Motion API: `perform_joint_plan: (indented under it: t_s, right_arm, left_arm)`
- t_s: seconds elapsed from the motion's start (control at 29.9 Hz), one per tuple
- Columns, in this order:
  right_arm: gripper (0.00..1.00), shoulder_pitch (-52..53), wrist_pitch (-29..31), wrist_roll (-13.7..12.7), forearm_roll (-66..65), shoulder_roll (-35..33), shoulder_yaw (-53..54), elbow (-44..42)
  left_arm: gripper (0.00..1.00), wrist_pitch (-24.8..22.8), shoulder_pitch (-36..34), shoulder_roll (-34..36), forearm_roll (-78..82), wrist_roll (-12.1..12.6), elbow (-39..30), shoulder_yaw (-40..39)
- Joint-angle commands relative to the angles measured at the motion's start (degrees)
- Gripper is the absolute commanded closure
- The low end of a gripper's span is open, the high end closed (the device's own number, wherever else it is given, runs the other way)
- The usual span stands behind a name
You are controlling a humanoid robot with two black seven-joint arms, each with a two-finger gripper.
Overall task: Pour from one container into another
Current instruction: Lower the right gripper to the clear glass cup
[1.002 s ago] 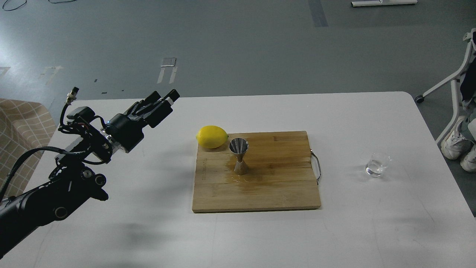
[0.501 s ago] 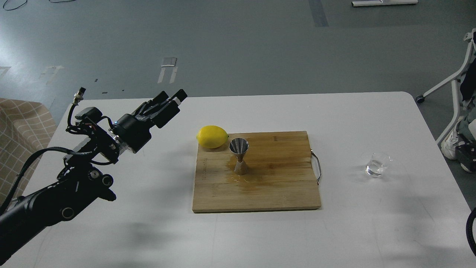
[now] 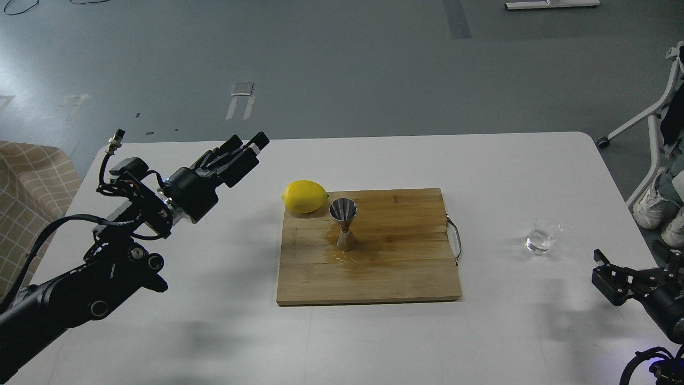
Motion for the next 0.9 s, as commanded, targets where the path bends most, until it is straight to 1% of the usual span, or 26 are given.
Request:
perform_joint_plan:
  t_s: [0.0, 0.07, 0.23, 0.33, 0.37, 0.43, 0.87]
  right_arm:
    - [0.0, 0.1, 0.6, -2.4, -2.0, 2.2, -0.1, 0.1]
    - [0.0, 0.5, 0.5, -3.9, -4.0, 2.5, -0.2, -0.4]
    - [0.0, 2.5, 0.2, -5.4, -4.8, 2.9, -4.1, -0.5]
    - [0.0, 3.2, -0.1, -7.1, -5.0, 4.0, -4.4, -0.8]
    - [0.0, 3.8, -0.1, -8.1, -5.1, 4.6, -4.4, -1.0]
    - [0.0, 4.9, -0.1, -8.7, -5.4, 5.2, -4.5, -1.2]
    - [0.0, 8.3, -0.1, -8.3, -5.8, 5.0, -4.4, -5.1]
  left_arm:
    - [0.02, 0.0, 0.0, -0.1, 0.0, 0.0, 0.0, 0.0]
    - [0.02, -0.1, 0.0, 0.0, 0.0, 0.0, 0.0, 0.2]
    - [0.02, -0.1, 0.0, 0.1, 0.0, 0.0, 0.1, 0.2]
    - [0.02, -0.1, -0.1, 0.1, 0.0, 0.0, 0.2, 0.2]
    - [0.02, -0.1, -0.1, 0.1, 0.0, 0.0, 0.2, 0.1]
    - [0.02, -0.1, -0.1, 0.1, 0.0, 0.0, 0.2, 0.1]
    - [0.02, -0.1, -0.3, 0.4, 0.0, 0.0, 0.1, -0.1]
